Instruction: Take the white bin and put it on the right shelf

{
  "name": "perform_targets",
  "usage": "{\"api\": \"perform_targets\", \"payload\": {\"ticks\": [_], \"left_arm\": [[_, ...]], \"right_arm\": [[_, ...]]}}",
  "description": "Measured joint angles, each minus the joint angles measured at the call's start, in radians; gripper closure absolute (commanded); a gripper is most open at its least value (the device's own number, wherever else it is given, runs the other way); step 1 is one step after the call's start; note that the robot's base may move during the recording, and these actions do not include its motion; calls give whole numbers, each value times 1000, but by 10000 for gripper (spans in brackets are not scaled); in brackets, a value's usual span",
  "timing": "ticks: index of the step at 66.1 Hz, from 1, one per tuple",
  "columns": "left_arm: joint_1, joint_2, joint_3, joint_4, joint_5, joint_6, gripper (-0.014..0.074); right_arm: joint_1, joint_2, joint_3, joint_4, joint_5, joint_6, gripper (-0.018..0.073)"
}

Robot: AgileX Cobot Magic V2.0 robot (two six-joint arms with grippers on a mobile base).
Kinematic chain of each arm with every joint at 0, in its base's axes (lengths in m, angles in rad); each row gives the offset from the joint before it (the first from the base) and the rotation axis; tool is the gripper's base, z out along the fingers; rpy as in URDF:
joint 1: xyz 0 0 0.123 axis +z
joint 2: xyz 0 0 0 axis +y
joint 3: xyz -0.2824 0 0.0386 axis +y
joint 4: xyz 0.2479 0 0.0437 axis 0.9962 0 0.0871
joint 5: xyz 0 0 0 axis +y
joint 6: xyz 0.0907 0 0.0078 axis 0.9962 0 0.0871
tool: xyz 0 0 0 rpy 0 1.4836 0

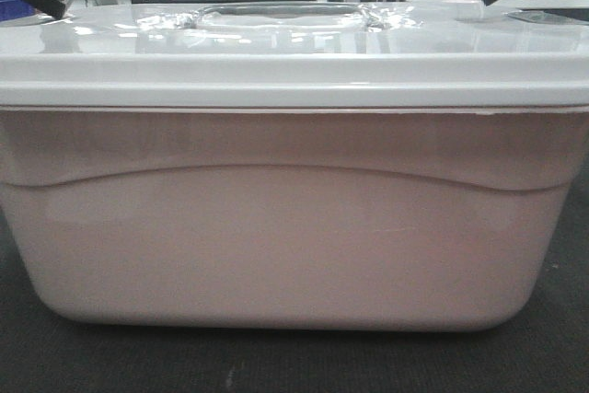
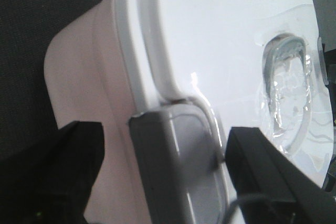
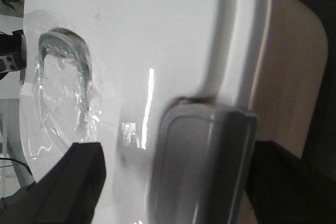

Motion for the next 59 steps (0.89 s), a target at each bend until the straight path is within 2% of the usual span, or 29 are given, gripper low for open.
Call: {"api": "perform_targets", "payload": {"ticks": [22, 59], "left_arm": [[-55, 0, 0, 0, -2, -2, 209], [-55, 0, 0, 0, -2, -12, 210]], "right_arm": [[2, 0, 0, 0, 0, 0, -62], [2, 0, 0, 0, 0, 0, -62]]}}
